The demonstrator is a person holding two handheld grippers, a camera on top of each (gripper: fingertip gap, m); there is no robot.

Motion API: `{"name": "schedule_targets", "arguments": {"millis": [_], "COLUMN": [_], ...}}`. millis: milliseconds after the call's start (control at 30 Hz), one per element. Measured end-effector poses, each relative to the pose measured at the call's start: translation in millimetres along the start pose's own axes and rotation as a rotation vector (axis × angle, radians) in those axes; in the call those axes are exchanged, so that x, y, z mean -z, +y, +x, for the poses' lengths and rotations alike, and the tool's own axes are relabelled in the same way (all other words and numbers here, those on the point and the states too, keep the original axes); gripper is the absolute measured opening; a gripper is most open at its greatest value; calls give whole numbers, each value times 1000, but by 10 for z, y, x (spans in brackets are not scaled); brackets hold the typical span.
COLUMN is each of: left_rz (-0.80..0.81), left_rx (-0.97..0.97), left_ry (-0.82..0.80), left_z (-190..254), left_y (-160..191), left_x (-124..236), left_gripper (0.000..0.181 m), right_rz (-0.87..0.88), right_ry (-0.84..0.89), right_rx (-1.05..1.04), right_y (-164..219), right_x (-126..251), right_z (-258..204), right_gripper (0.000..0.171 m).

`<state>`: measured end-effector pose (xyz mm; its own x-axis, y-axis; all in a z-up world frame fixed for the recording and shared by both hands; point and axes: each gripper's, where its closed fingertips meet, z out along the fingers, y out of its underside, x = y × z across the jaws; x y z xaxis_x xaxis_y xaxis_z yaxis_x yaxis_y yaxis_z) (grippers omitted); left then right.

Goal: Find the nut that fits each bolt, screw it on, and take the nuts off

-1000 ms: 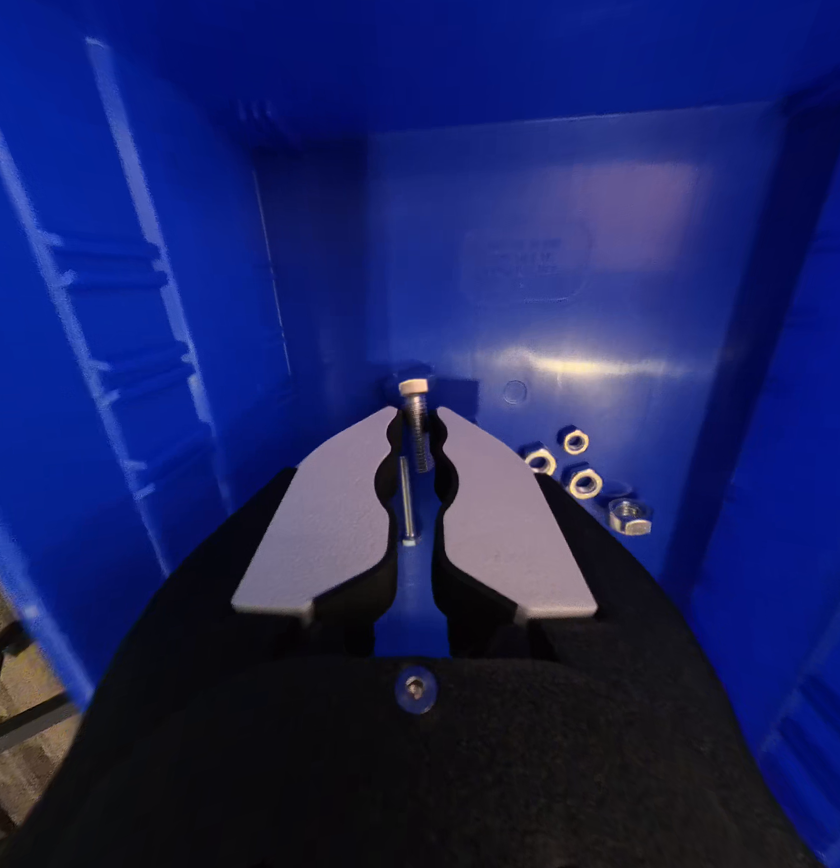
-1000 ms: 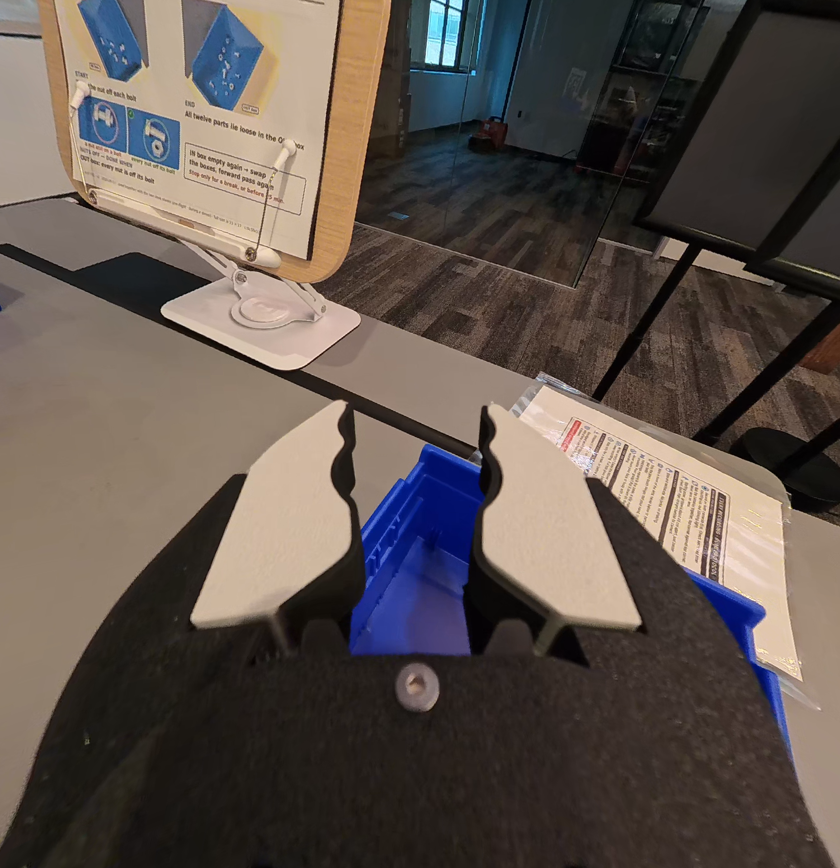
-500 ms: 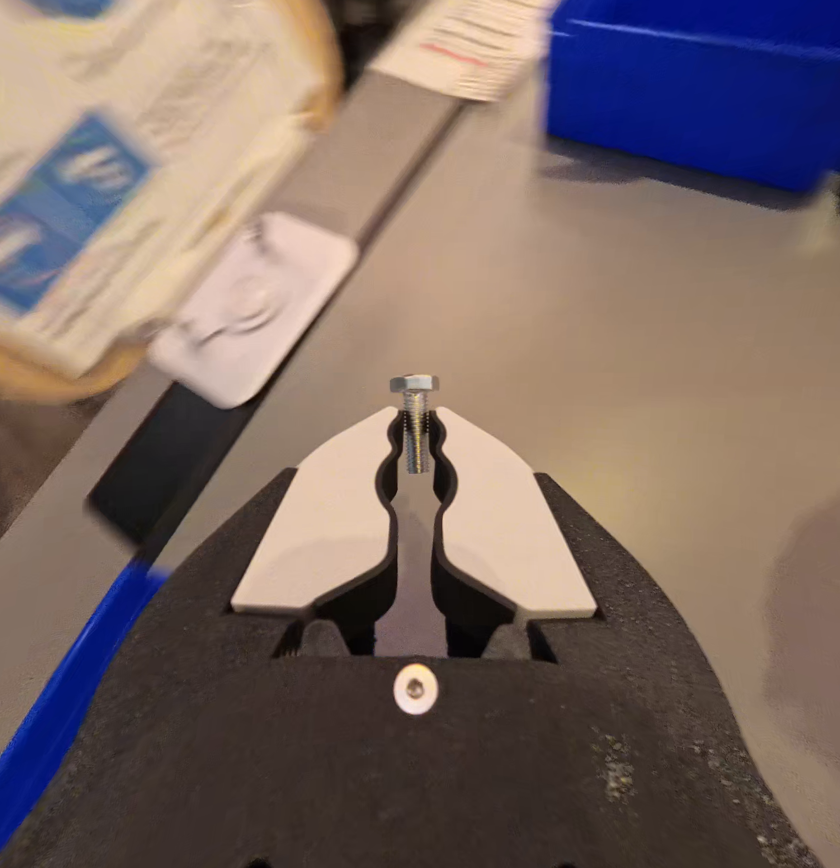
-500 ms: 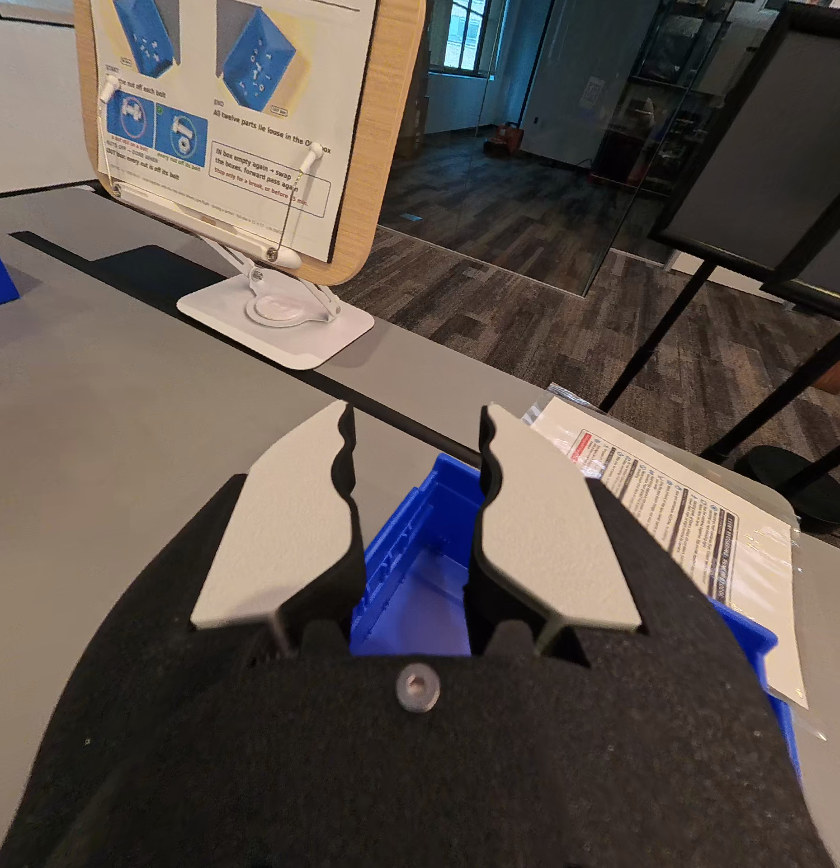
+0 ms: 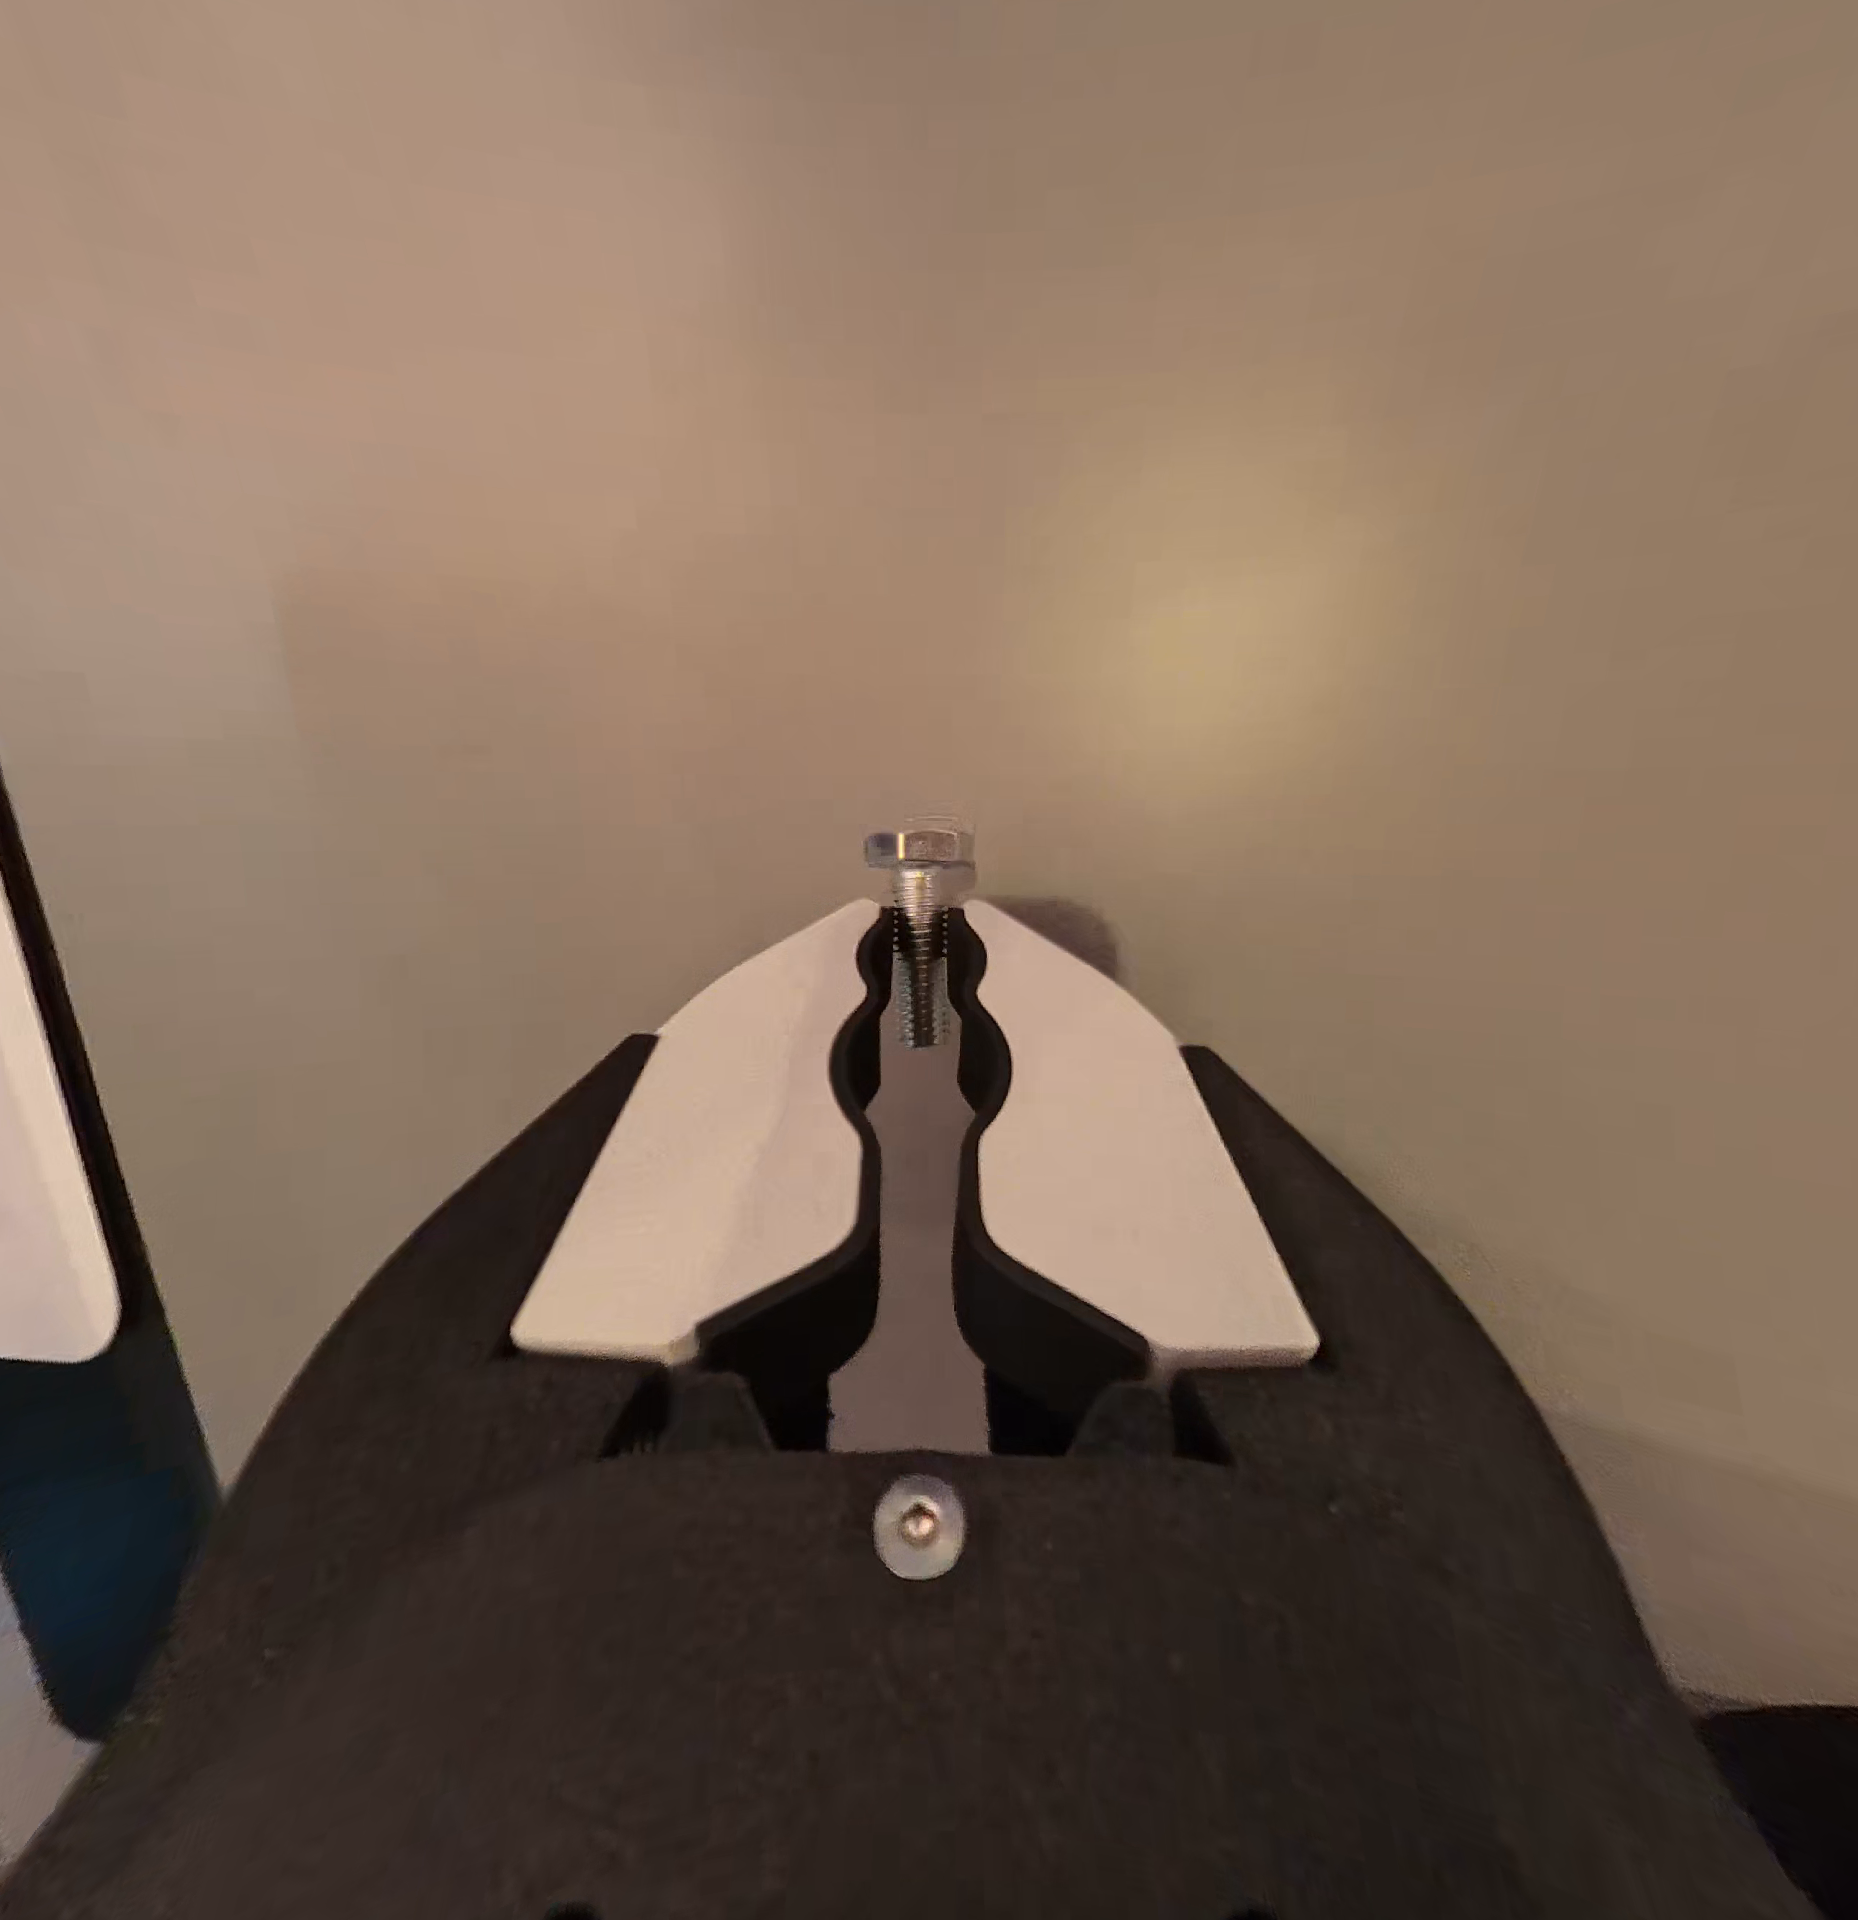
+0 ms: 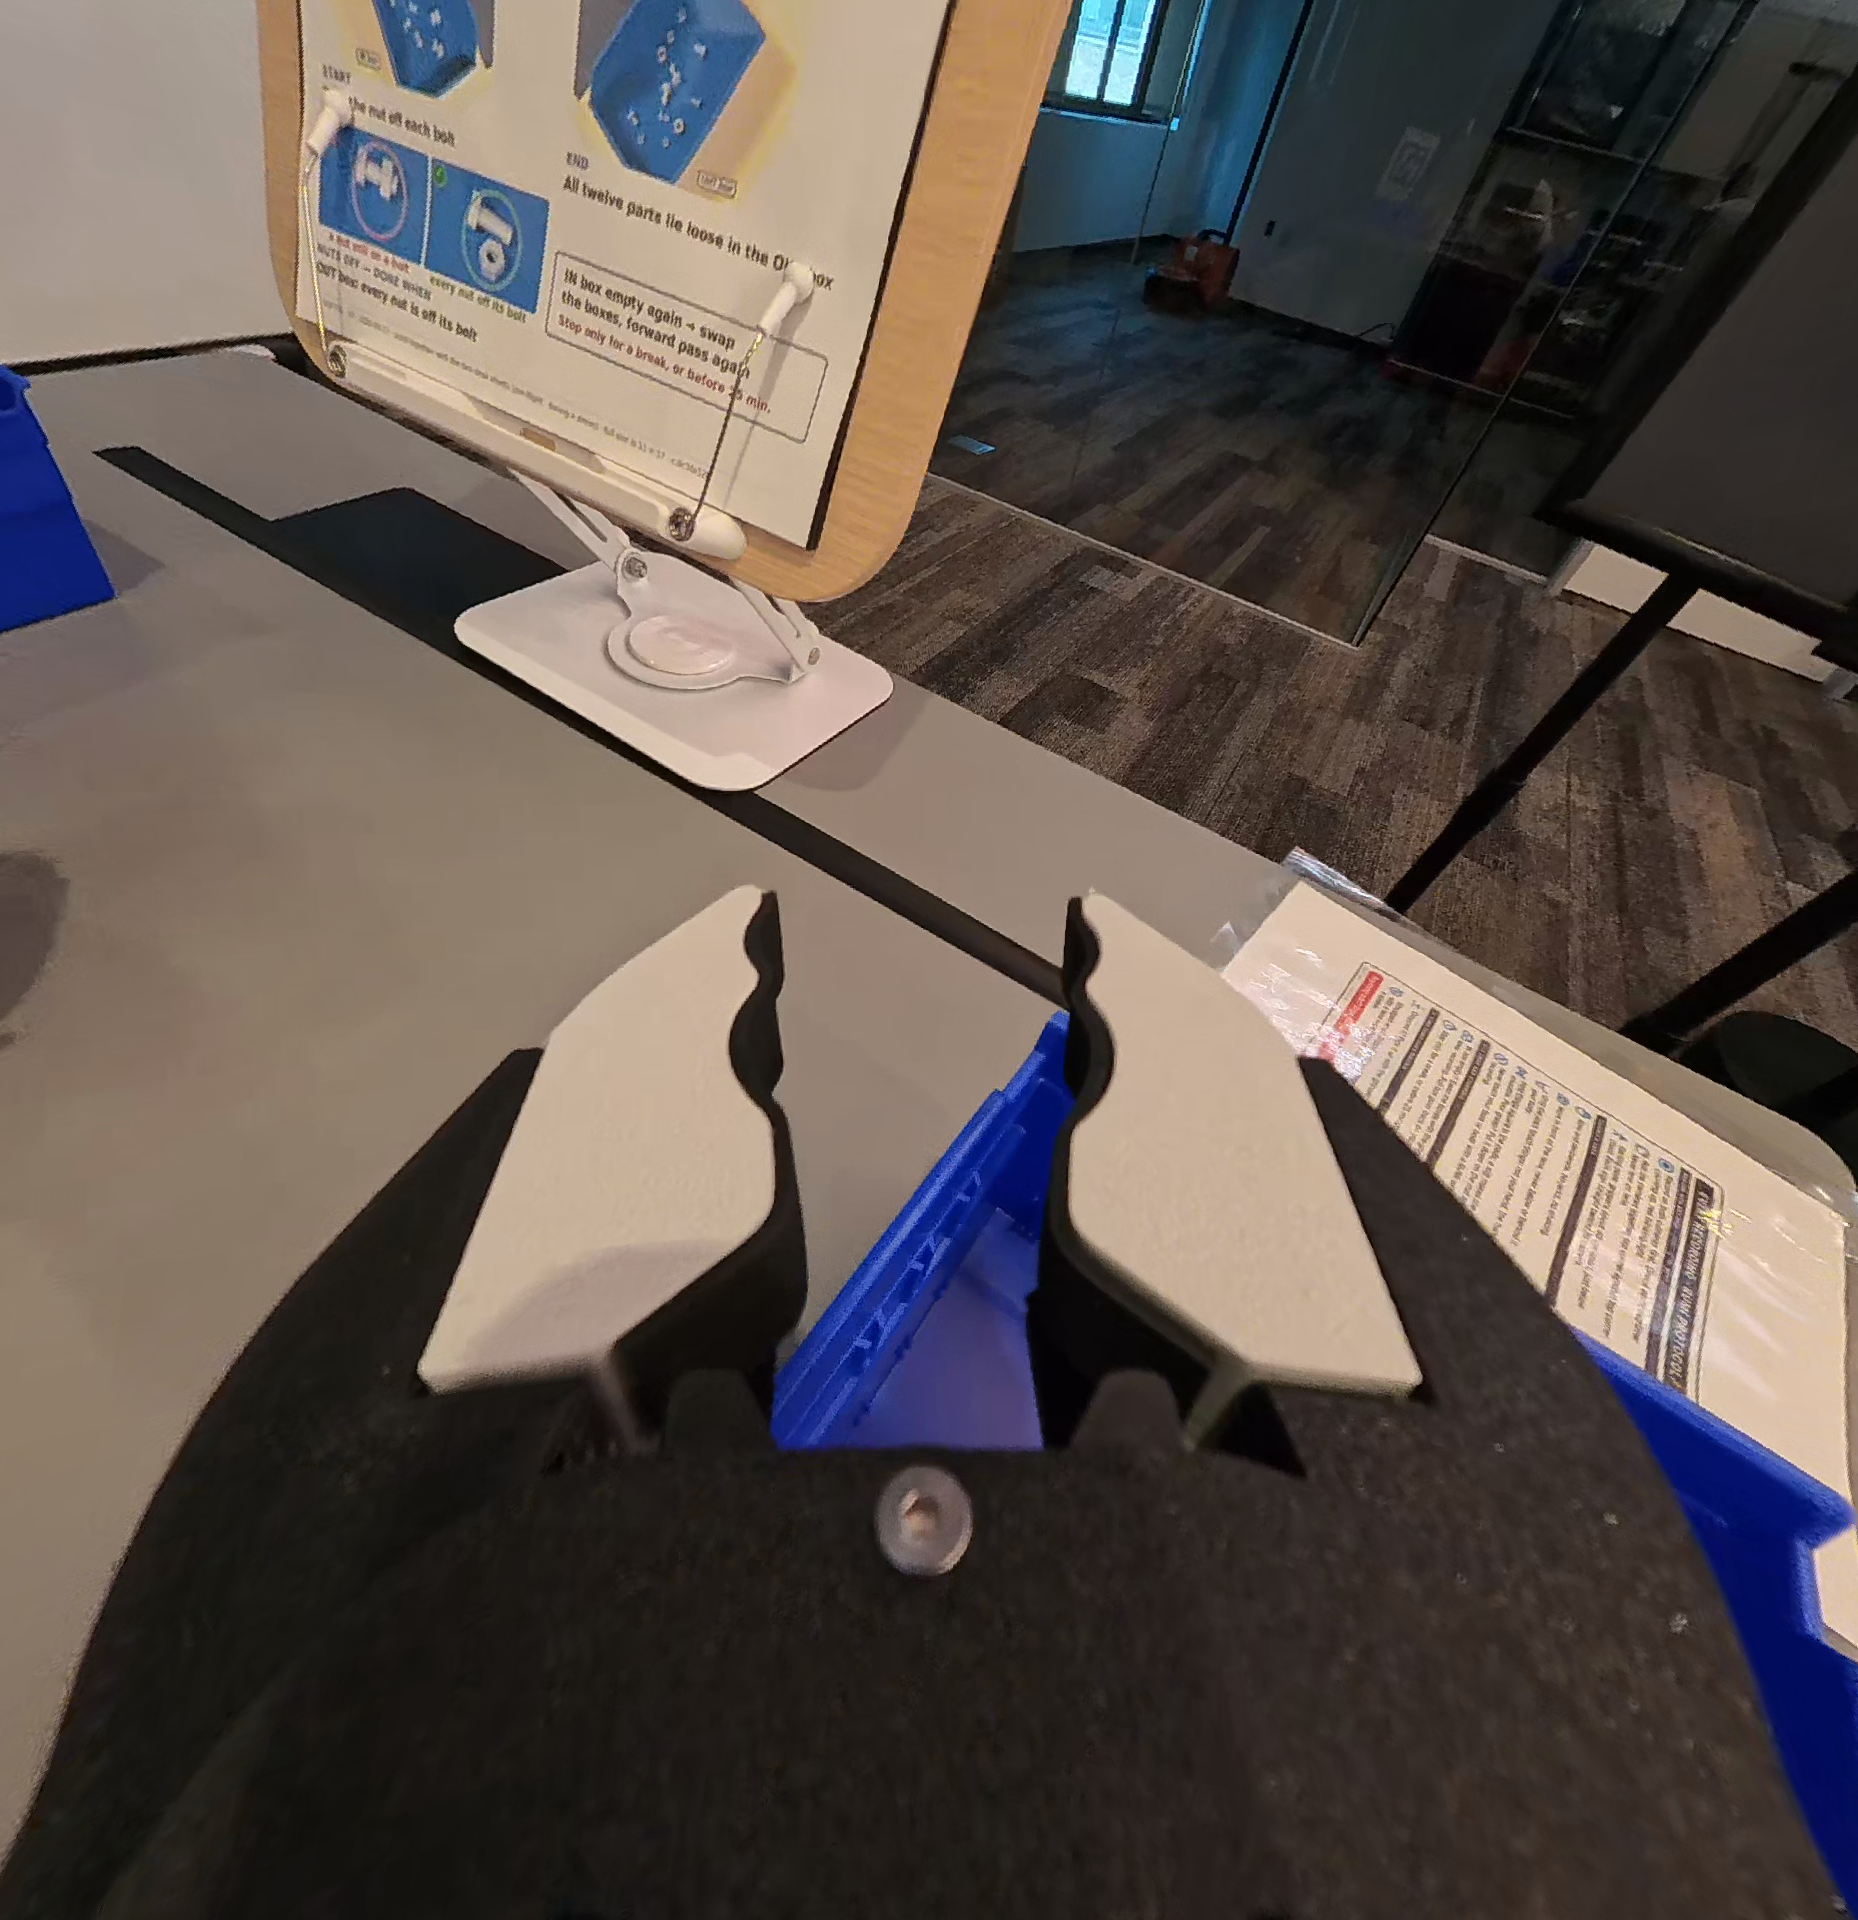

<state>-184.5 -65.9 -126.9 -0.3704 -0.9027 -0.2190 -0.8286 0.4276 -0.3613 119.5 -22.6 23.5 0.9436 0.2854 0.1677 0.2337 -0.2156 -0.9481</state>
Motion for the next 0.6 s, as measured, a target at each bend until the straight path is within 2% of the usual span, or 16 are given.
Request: {"name": "schedule_targets", "arguments": {"millis": [200, 433, 600], "left_rz": [7, -30, 6], "left_rx": [-22, 16, 80], "left_ry": [29, 59, 73], "left_z": [37, 62, 67], "left_y": [39, 110, 61], "left_x": [-140, -229, -250], "left_gripper": [9, 9, 13], "right_rz": [-69, -67, -50], "right_ry": [38, 67, 83], "right_rx": [68, 108, 89], "right_y": [108, 101, 87], "right_x": [-46, -27, 26], "right_z": [22, 62, 141], "right_gripper": [52, 52, 52]}}
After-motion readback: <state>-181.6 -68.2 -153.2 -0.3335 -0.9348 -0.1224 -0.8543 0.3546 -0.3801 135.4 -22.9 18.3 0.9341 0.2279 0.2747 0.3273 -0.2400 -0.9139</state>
